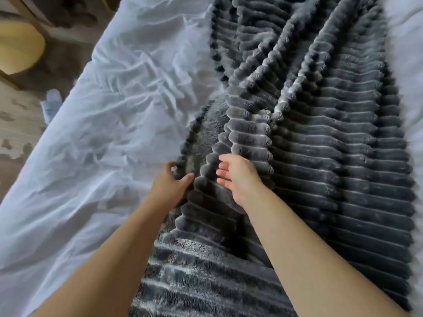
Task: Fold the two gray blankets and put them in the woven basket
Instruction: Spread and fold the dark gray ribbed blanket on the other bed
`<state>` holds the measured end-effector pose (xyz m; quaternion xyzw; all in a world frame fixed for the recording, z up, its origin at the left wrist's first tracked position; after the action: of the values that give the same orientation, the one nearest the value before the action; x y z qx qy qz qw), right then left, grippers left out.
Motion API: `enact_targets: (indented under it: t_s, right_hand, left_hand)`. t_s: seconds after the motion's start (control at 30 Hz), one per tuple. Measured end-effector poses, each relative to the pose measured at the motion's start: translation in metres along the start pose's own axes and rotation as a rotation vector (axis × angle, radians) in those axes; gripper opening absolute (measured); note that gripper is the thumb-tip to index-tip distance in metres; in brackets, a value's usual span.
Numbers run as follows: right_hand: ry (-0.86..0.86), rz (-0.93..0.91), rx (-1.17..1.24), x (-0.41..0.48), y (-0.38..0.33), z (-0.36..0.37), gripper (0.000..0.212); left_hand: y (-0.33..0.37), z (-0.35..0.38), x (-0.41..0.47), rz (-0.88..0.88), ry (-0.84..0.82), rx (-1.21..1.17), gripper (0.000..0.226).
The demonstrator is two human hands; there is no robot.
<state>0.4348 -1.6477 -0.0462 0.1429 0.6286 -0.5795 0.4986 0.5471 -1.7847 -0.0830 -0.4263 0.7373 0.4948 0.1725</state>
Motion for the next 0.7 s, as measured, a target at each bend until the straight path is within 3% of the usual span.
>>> enact_targets:
  t_s: [0.03, 0.1, 0.17, 0.23, 0.3, 0.33, 0.4, 0.5, 0.6, 0.7]
  right_hand:
    - [0.124, -0.033, -0.192, 0.020, -0.009, 0.008, 0.014]
    - [0.413, -0.029, -0.560, 0.045, -0.016, 0.016, 0.041]
    - [0.504, -0.009, -0.611, 0.058, -0.012, 0.018, 0.048]
    - [0.453, -0.079, -0.442, 0.065, -0.014, 0.024, 0.041]
    - [0.232, -0.284, -0.285, 0.066, -0.023, 0.048, 0.039]
    - [0.115, -0.357, -0.339, 0.064, -0.026, 0.063, 0.037]
    - [-0.073, -0.321, -0.529, 0.063, -0.017, 0.085, 0.022]
    - [-0.211, -0.112, -0.717, 0.069, 0.002, 0.082, 0.020]
    - [-0.198, -0.181, -0.636, 0.074, -0.013, 0.056, 0.024]
    - [0.004, -0.266, -0.651, 0.076, -0.033, 0.012, 0.031]
  left_hand:
    - [-0.002, 0.007, 0.010, -0.004, -0.065, 0.037, 0.060]
    - [-0.008, 0.019, 0.020, 0.007, -0.160, 0.152, 0.060]
    - [-0.015, 0.022, 0.021, 0.029, -0.182, 0.200, 0.054]
    - [-0.024, 0.016, 0.018, 0.016, -0.181, 0.094, 0.043]
    - [-0.034, 0.005, 0.013, -0.040, -0.187, -0.125, 0.029]
    - [-0.040, 0.001, 0.011, -0.066, -0.196, -0.262, 0.019]
    - [-0.045, -0.004, 0.007, -0.113, -0.223, -0.578, 0.006]
    - [-0.036, -0.008, 0.014, -0.168, -0.308, -0.897, 0.029]
    - [-0.012, -0.015, 0.040, -0.057, -0.326, -0.750, 0.059]
    - [0.021, -0.009, 0.055, -0.012, -0.367, -0.434, 0.042]
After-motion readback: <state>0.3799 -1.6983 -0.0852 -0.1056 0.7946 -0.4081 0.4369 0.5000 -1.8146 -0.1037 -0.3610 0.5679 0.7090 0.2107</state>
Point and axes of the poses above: each hand's wrist, its own x-axis towards the middle knuckle, its own z-axis out of the palm, y = z × x, the point moved 5 cm from there along x, towards the middle knuckle, and after that the axes turned 14 degrees about -y, right-handed, at the moved point
